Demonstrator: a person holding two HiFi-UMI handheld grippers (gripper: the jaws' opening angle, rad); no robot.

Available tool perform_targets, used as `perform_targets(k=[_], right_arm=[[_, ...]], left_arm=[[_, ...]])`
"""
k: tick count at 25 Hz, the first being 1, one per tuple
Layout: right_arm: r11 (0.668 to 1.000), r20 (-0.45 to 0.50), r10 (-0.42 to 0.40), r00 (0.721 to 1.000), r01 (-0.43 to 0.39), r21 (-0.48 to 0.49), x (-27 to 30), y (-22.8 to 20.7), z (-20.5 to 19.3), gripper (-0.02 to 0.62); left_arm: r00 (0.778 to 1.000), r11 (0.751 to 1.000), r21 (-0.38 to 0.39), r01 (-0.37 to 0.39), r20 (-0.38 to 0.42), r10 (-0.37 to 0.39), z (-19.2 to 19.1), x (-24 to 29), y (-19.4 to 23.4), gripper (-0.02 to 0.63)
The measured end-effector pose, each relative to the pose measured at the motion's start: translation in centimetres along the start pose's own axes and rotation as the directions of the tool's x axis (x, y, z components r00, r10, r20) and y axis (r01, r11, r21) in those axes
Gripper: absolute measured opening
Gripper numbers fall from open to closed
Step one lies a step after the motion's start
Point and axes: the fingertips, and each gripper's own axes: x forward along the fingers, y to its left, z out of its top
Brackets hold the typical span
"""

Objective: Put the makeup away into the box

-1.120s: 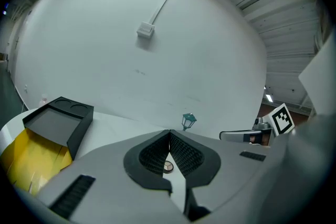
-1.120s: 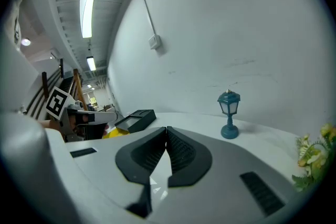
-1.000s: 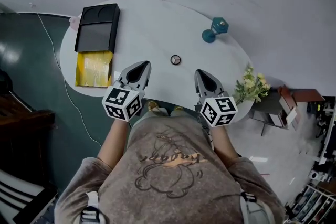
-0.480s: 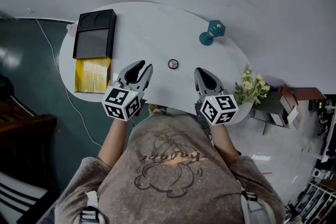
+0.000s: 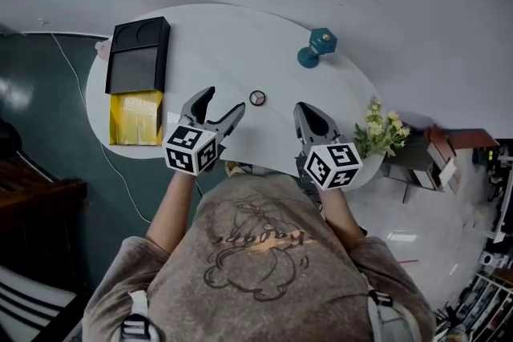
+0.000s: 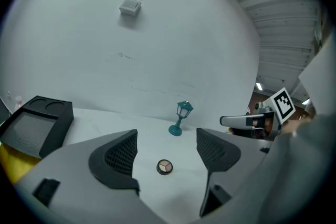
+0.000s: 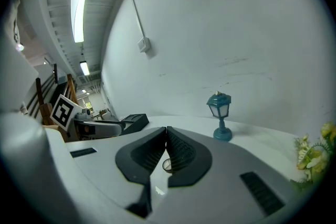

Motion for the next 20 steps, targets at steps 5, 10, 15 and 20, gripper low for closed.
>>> perform_targets(k=[5, 10, 15, 20], right_arm=[[0.999, 0.009, -0.038, 0.999, 0.038, 0.021, -1.5, -1.8, -0.3, 0.003], [0.995, 0.022, -0.090, 0.996, 0.089, 0.047, -3.5, -3.6, -0.5, 0.003], [0.988, 0.035, -0.140, 0.990, 0.138, 0.065, -5.5, -4.9, -1.0, 0.003], [0.975, 0.038, -0.204, 0.978, 0.200, 0.094, -8.0, -6.3, -1.9, 0.003]], left_arm=[[0.996, 0.998, 0.059, 0.018, -0.092, -0.012, -2.6, 3.7, -0.2, 0.367], [0.980, 0.992, 0.103, 0.073, -0.194, -0.052, -5.9, 7.0, -1.1, 0.365], [0.959, 0.981, 0.168, 0.098, -0.278, -0.048, -9.0, 9.7, -1.4, 0.364], [0.944, 0.970, 0.219, 0.102, -0.328, -0.026, -10.9, 12.1, -1.3, 0.362]])
